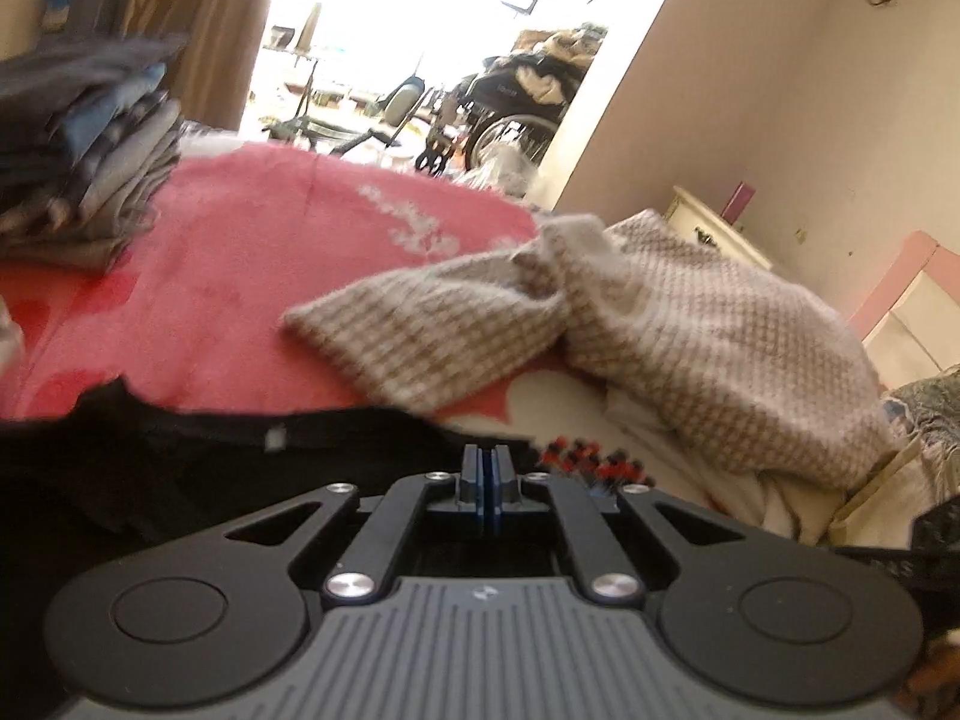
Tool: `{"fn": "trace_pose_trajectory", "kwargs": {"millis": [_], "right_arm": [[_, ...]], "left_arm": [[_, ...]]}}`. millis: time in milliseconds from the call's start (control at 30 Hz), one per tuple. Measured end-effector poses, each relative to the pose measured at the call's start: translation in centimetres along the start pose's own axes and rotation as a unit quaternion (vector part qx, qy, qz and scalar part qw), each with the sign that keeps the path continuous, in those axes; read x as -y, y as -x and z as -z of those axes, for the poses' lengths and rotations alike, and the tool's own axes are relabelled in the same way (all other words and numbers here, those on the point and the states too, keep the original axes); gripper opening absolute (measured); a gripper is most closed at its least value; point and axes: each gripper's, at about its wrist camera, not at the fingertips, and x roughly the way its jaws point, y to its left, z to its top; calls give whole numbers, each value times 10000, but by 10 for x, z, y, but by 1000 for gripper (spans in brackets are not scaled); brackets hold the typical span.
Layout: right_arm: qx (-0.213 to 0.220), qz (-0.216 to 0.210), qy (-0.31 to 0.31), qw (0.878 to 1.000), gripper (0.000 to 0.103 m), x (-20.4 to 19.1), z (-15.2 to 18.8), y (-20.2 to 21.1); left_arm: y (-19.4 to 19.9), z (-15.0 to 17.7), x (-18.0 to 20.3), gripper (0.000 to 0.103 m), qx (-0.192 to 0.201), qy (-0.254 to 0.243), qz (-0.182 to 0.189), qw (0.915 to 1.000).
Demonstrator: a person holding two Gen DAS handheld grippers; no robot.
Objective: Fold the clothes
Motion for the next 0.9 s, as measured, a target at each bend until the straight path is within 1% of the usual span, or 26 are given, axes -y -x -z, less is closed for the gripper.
{"fn": "trace_pose_trajectory", "kwargs": {"millis": [133, 200, 300, 433, 567, 667, 767, 900], "right_arm": [[539, 63, 563, 9969, 1, -22, -1, 34], [863, 178, 691, 9937, 1, -27, -1, 57], [1344, 444, 820, 9865, 1, -27, 3, 91], [1849, 878, 858, 9751, 1, -21, 11, 124], [2209, 1303, 703, 9640, 1, -10, 22, 142], [2359, 1526, 548, 9582, 1, 0, 27, 151], [2345, 1722, 350, 9561, 1, 14, 28, 149], [2290, 2019, 191, 9521, 1, 32, 26, 141]], "left_arm": [[-9, -18, 33, 3, 140, -128, 292, 9994], [-16, -27, 54, 3, 208, -211, 481, 9984], [-32, -35, 92, 3, 250, -495, 750, 9956], [-60, -32, 144, 3, 134, -916, 999, 9907], [-89, -21, 185, 3, -30, -1270, 1114, 9856], [-106, -13, 212, 3, -72, -1648, 1148, 9796], [-125, -4, 235, 3, -118, -2035, 1096, 9728], [-145, 13, 254, 3, -165, -2500, 980, 9631]]}}
